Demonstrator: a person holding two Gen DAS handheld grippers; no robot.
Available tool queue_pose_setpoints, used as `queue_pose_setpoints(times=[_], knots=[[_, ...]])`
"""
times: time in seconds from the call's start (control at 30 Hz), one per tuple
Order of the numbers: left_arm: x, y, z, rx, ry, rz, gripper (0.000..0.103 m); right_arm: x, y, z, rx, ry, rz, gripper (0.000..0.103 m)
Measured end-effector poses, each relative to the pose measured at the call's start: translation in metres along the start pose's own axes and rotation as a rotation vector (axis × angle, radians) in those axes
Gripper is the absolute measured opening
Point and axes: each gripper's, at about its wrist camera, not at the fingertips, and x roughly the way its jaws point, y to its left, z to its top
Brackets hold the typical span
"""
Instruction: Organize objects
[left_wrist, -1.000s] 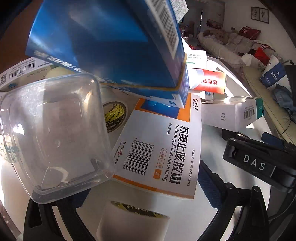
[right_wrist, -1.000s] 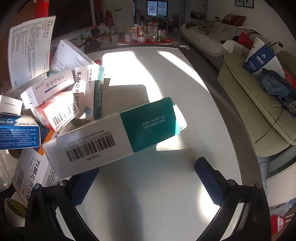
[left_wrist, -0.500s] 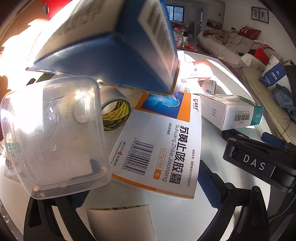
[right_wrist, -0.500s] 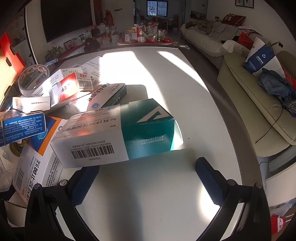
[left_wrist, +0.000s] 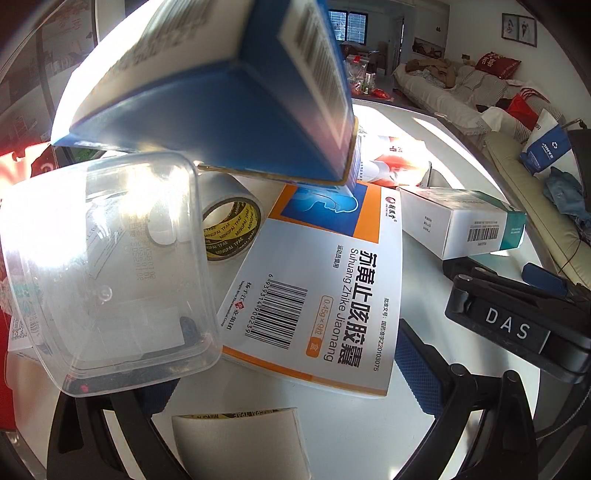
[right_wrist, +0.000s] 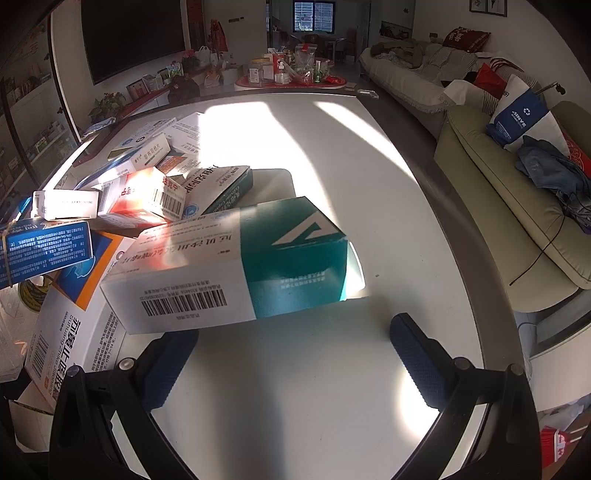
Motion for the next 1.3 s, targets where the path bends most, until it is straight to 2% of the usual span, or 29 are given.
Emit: queue_pose_setpoints(times=[1.3], knots=[[-0.0010,-0.0006,-0.0037,0.000,-0.001,-0.001,0.103,0.0005,-0.0026,-0.0006,0.000,0.000,0.000,0.103]])
